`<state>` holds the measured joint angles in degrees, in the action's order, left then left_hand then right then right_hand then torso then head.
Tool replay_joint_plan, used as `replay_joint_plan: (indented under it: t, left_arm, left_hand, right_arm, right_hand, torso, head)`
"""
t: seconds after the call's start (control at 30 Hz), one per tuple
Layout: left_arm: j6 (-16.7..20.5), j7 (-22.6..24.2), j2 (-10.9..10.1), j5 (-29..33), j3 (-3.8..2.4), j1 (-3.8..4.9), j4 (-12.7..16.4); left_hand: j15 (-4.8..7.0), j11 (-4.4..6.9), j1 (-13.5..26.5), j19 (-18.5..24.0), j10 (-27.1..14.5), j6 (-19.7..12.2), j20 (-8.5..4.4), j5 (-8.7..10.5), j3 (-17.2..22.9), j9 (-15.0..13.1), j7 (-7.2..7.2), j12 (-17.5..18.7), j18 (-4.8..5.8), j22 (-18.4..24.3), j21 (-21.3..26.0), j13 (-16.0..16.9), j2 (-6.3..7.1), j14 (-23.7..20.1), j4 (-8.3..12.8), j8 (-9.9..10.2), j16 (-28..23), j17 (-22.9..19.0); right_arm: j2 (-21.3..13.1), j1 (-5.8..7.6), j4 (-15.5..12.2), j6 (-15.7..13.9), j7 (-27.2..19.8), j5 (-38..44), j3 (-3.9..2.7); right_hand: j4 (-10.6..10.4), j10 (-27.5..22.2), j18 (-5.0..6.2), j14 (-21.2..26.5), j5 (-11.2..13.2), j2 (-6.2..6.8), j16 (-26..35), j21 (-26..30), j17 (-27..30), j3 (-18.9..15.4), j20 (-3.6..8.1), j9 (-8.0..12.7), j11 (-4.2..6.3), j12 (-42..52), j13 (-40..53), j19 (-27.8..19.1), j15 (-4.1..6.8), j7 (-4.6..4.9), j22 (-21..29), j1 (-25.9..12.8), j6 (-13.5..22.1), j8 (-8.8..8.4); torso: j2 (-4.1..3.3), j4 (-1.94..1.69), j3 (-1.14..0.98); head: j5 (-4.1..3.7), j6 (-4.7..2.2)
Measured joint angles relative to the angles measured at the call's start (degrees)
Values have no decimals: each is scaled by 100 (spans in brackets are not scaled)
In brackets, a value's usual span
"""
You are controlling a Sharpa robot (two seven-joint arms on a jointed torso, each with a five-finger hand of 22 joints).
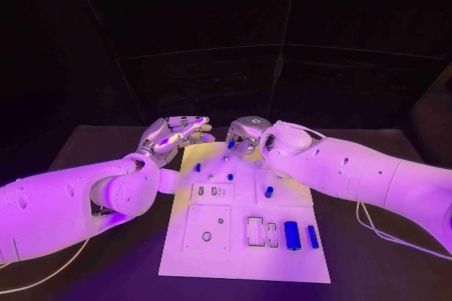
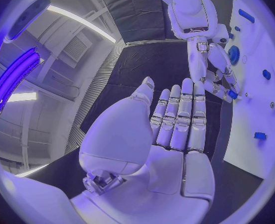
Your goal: Assemble the parts on the task board
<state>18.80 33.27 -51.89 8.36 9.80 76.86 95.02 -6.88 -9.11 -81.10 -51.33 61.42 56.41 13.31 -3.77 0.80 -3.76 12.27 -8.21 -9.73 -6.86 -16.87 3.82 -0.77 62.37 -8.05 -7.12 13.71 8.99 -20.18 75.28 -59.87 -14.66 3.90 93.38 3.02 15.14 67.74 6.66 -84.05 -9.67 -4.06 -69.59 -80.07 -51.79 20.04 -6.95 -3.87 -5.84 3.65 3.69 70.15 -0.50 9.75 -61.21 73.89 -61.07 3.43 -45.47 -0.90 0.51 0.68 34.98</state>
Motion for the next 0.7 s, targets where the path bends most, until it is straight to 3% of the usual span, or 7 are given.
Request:
replay_joint_plan:
  t: [0.6, 0.7]
  left_arm:
    - [-3, -2, 1, 0, 0, 4, 6]
    - [-3, -2, 1, 0, 0, 4, 4]
  left_hand:
    - [0, 0, 0, 0, 0, 0, 0, 0, 0, 0, 0, 0, 0, -1, 0, 0, 0, 0, 0, 0, 0, 5]
    - [0, 0, 0, 0, 0, 0, 0, 0, 0, 0, 0, 0, 0, -1, 0, 0, 0, 0, 0, 0, 0, 5]
  right_arm:
    - [126, -9, 129, 122, 78, 15, 7]
    - [129, -9, 134, 128, 82, 16, 7]
  right_hand:
    - [-59, -114, 1, 22, 2, 120, 2, 0, 120, 133, -22, -4, -31, 3, 6, -22, -22, 54, 70, -77, 89, 0]
    - [-112, -341, 1, 120, 0, 222, 208, 132, 453, 187, -79, -1, -82, 5, -4, -280, -120, 136, 400, -173, 292, 6]
  torso:
    - [-12, 0, 4]
    - [-13, 2, 4]
  head:
    - [27, 20]
    - [33, 24]
